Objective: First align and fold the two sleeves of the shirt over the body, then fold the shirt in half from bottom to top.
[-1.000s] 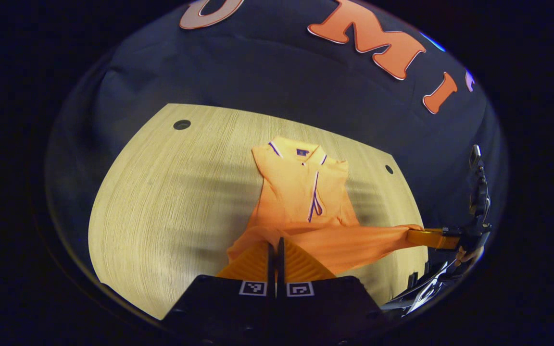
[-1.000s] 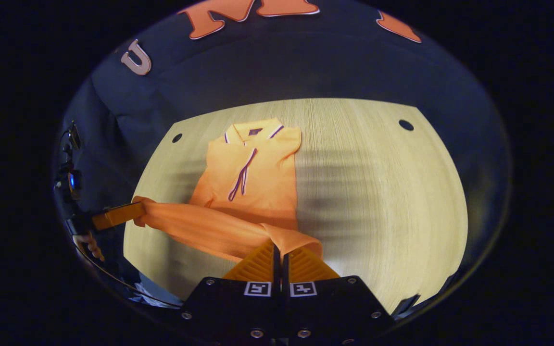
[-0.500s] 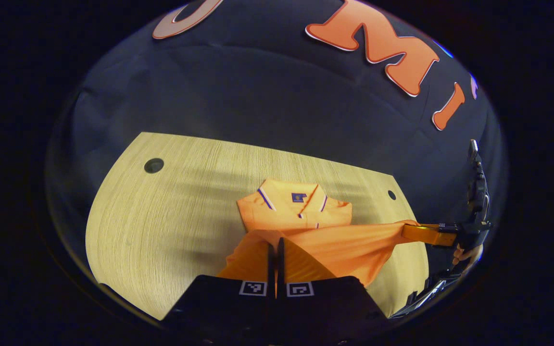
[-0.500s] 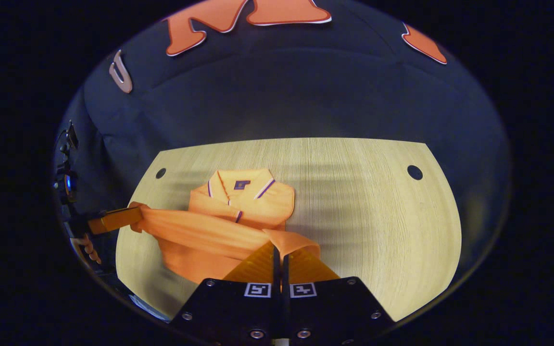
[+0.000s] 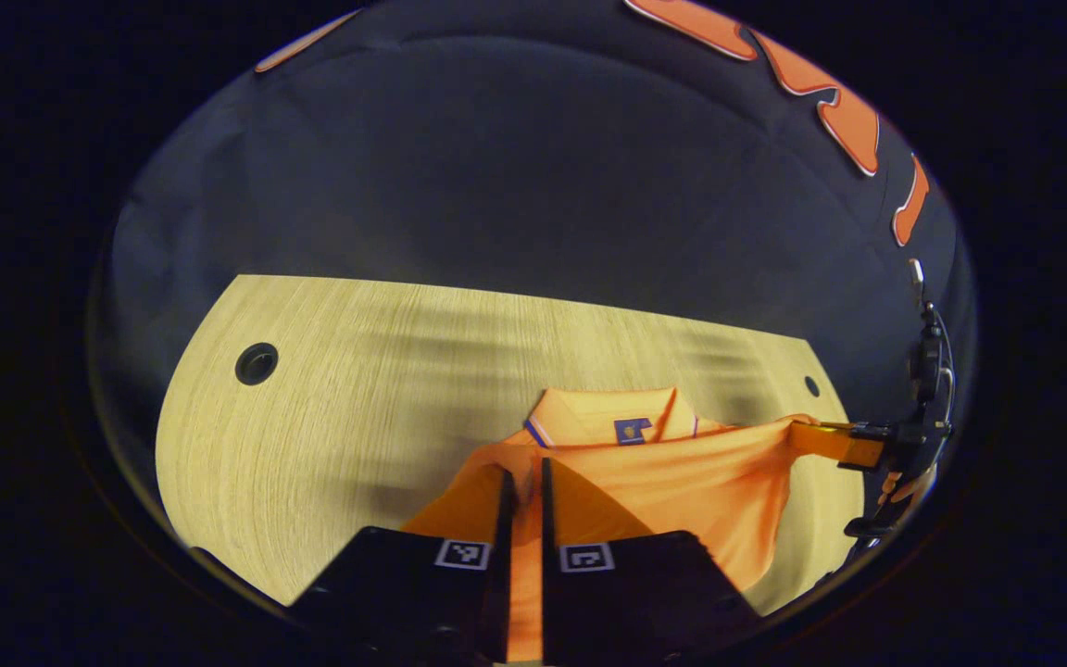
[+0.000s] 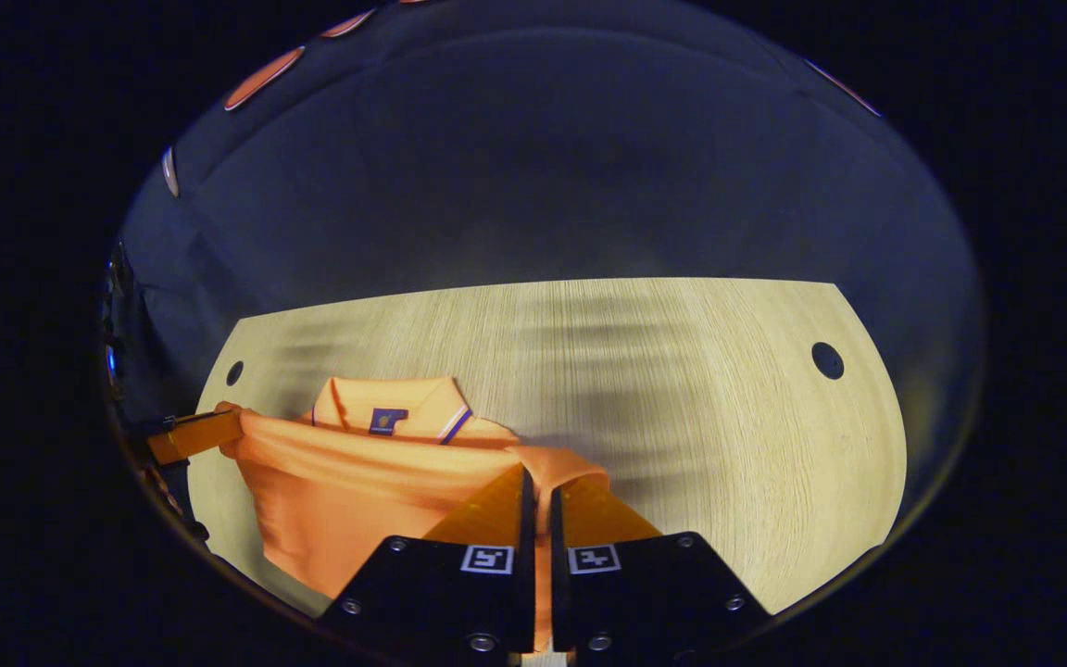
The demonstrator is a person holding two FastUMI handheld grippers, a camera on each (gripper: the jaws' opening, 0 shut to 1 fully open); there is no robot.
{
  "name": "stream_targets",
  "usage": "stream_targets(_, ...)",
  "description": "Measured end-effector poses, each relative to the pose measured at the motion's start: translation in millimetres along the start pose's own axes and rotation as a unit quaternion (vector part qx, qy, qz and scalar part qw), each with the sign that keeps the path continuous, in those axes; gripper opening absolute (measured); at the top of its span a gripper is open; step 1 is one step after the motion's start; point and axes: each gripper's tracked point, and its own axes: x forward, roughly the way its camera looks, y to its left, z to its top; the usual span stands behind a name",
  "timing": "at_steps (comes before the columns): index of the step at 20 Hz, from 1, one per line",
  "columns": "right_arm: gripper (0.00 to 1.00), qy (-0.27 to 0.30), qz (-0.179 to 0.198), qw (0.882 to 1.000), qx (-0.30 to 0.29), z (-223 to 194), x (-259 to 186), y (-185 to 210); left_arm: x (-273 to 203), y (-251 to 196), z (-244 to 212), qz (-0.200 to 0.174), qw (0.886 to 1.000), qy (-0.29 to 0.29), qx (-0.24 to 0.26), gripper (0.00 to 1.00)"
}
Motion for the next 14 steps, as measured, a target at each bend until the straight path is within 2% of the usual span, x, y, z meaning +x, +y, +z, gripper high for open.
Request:
stream_targets(1,0.12,-0.001,-0.002,1.0,0.002,0.2,1.1,0.0,2.7,3.4,-1.1,0.007,1.0,0.0,-0.001,0.32)
stream_targets(4,0.8,-0.016,-0.012,1.0,-0.008,5.3,0.8,-6.0,1.2,11.8,3.3,0.029,0.999,-0.013,-0.006,1.0)
stream_targets(5,0.99,-0.018,-0.012,1.0,-0.008,7.5,-1.7,-6.2,4.8,15.7,5.6,0.04,0.999,-0.022,-0.003,0.97)
stream_targets(10,0.99,-0.078,-0.011,0.997,0.012,41.8,-31.8,-5.1,-17.7,23.4,47.9,0.061,0.992,-0.102,0.031,0.98)
stream_targets(14,0.98,-0.141,-0.017,0.99,0.013,73.7,-83.3,-6.9,-84.0,0.7,97.4,0.068,0.977,-0.189,0.072,0.98)
